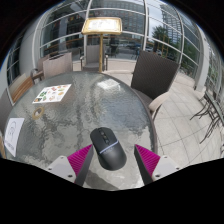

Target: Arrange mouse

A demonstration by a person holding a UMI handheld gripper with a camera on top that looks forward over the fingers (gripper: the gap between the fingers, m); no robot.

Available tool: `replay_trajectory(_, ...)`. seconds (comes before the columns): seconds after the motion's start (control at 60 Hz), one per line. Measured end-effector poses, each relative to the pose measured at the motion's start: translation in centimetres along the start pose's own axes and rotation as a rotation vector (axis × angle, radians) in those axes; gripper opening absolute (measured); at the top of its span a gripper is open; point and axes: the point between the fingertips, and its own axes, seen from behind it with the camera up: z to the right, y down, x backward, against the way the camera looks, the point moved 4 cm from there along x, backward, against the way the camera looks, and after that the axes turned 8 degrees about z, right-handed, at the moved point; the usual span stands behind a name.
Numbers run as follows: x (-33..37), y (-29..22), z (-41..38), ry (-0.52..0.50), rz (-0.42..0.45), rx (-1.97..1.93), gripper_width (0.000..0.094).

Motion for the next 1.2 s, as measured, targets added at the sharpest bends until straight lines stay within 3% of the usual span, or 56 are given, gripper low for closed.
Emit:
replay_trajectory(0.183,-3.3,-1.9,1.0,-0.005,-0.004,-0.038,0.0618)
replay_trajectory(0.267,-3.8,-2.3,1.2,-0.004,-0.013,-0.063,0.0477)
replay_trajectory(0.383,-3.9,-2.3,1.2,0.004,-0.023,-0.077,0.0445)
replay_trajectory(0.55,-3.8,-2.3,1.1,0.018,-0.057,-0.066,0.0316)
replay_trajectory(0.667,-2.1,-4.1,0.4,0.034,-0.078,-0.075,0.0317)
replay_trajectory(0.8,3.1,-13.7,-4.2,0.031,0.075,-0.068,0.0317)
replay_trajectory(0.983,11.5,-26.4,-18.1,-0.043,0.311,-0.091,0.0317)
replay_trajectory(1.083,15.1,-27.5,-27.7,-0.104,0.36,-0.06,0.0317)
replay_trajectory(1.133,13.6,-28.0,-31.6,-0.137,0.342,-0.038,0.0316)
replay_trajectory(1.2,13.7,-24.7,-37.5,-0.185,0.298,-0.031,0.0315)
